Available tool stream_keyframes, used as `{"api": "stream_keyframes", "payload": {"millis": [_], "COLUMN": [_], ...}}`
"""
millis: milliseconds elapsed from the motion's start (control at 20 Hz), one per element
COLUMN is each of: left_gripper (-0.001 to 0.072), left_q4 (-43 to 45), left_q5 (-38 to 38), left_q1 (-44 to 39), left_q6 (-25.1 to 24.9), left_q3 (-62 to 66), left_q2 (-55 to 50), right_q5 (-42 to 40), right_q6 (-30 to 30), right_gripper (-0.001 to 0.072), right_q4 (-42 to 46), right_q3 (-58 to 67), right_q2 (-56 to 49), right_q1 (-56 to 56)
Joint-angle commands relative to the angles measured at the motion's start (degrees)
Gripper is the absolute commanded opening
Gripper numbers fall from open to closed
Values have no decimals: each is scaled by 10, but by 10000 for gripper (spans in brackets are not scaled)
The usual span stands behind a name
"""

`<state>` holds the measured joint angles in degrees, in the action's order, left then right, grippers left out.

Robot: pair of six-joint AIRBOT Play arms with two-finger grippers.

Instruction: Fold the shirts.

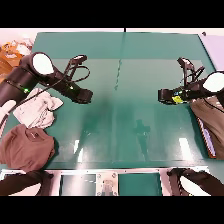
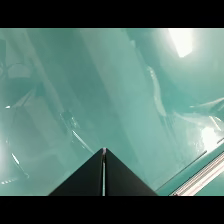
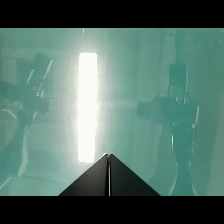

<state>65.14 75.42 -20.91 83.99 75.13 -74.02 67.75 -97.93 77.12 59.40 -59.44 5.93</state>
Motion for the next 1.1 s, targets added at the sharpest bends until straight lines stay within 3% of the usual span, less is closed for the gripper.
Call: {"api": "stream_keyframes", "payload": {"millis": [0,400,650,700,750,800,850,900,950,1050], "left_gripper": [23,23,24,77,398,720,714,713,713,713], "left_q4": [0,0,-4,34,105,222,343,426,458,442], "left_q5": [0,-1,-60,-66,-75,-77,-71,-62,-58,-45], "left_q1": [0,0,0,0,1,0,1,10,33,107], "left_q6": [0,0,0,0,21,95,156,177,180,179], "left_q3": [0,0,0,0,0,0,-1,-1,-1,-1], "left_q2": [0,0,0,0,0,-2,-3,-5,-8,-27], "right_q5": [0,0,-35,-44,-50,-53,-61,-72,-73,-74], "right_q6": [0,0,0,0,0,0,0,0,0,0], "right_gripper": [13,13,13,13,13,13,13,13,13,13], "right_q4": [0,0,-1,-1,-2,-1,-1,-1,-2,-1], "right_q3": [0,0,-3,-3,-3,-3,-3,-3,-3,-3], "right_q2": [0,0,0,0,0,0,0,0,0,0], "right_q1": [0,0,0,0,0,0,0,0,0,0]}}
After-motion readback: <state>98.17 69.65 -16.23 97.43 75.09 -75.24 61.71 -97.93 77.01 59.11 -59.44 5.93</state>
